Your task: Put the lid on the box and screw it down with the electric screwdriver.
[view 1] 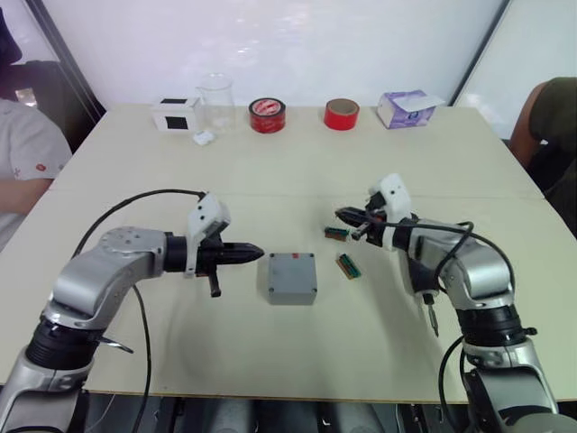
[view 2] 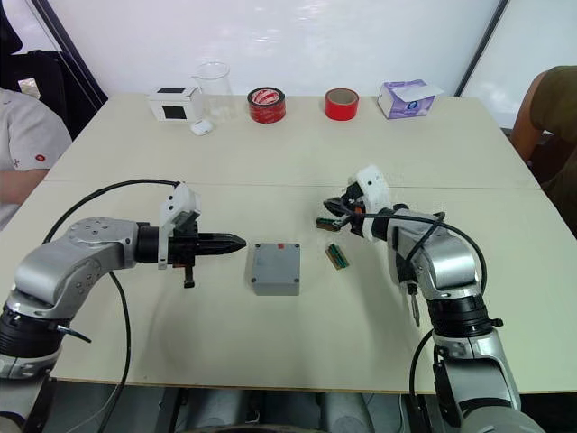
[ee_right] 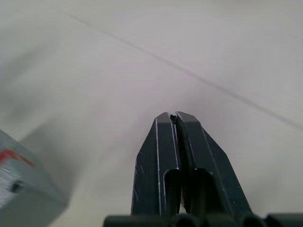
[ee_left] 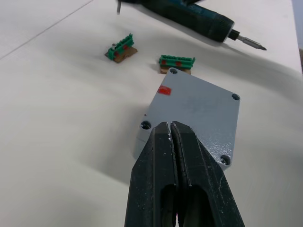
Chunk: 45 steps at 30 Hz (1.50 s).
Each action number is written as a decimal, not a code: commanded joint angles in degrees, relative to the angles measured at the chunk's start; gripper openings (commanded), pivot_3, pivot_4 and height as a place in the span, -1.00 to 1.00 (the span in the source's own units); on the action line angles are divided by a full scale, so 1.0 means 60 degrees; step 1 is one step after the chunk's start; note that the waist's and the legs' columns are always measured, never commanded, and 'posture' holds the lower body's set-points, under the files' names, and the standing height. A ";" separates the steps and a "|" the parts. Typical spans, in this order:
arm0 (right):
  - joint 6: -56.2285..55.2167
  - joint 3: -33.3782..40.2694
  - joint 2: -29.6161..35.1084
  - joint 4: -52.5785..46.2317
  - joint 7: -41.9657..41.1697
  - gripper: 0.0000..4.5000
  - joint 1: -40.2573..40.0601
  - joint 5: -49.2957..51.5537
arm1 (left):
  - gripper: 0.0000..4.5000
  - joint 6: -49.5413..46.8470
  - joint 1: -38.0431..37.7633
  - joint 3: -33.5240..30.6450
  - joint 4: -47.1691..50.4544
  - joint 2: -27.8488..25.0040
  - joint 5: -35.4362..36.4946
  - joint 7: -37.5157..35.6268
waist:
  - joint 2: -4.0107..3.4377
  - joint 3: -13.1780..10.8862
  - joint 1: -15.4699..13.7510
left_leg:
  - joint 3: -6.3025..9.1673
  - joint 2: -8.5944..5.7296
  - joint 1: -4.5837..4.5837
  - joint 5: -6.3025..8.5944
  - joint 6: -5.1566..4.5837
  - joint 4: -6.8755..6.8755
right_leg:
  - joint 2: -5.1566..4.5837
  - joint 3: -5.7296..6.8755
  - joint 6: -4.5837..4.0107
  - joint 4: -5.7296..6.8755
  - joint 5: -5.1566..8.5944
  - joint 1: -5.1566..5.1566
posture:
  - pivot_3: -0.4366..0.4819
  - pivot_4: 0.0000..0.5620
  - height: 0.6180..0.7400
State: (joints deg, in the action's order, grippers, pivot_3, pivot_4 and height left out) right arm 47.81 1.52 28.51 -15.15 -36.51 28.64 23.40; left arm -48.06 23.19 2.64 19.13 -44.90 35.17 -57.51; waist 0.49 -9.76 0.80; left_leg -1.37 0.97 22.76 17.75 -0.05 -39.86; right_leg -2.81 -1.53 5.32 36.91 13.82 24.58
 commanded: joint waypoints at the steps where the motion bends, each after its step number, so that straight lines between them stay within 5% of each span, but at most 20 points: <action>1: 0.0563 0.0143 0.0414 -0.1709 -0.0311 -0.99 -0.0538 0.0759 | -1.00 -0.0092 -0.0085 -0.0373 0.0449 -0.0406 0.0376 -0.0366 | 0.0001 0.0000 -0.0004 | 0.0001 0.0001 0.0000 0.0000 0.0000 0.0001 | 0.0000 0.0001 0.0000 -0.0001 0.0000 0.0000 | -0.05 -0.47 1.00; 10: 0.0625 -0.0671 0.0649 -0.2641 -0.0232 -0.99 -0.1517 0.0866 | -1.00 -0.0061 -0.0062 -0.0239 0.0558 -0.0648 0.0444 -0.0545 | 0.0006 -0.0004 0.0001 | -0.0002 -0.0001 -0.0004 0.0000 0.0000 0.0003 | -0.0001 0.0000 -0.0029 -0.0006 0.0017 -0.0002 | -0.05 -0.47 1.00; 45: 0.0129 -0.1502 0.0339 -0.1852 0.0099 -0.99 -0.1417 0.0488 | -1.00 0.0041 0.0057 -0.0066 0.0419 -0.0397 0.0291 -0.0252 | 0.0016 -0.0010 -0.0007 | -0.0001 -0.0001 -0.0004 0.0000 0.0000 0.0004 | 0.0001 0.0000 -0.0028 -0.0007 0.0018 -0.0002 | -0.05 -0.47 1.00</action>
State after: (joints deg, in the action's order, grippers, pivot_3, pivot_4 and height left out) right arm 49.50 -7.83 30.83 -25.40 -35.74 18.97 26.08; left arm -48.46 22.71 2.62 20.98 -47.24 36.82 -58.94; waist 0.59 -9.82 0.76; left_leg -1.37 0.97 22.74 17.75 -0.05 -39.84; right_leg -2.80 -1.52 5.15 36.87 13.92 24.56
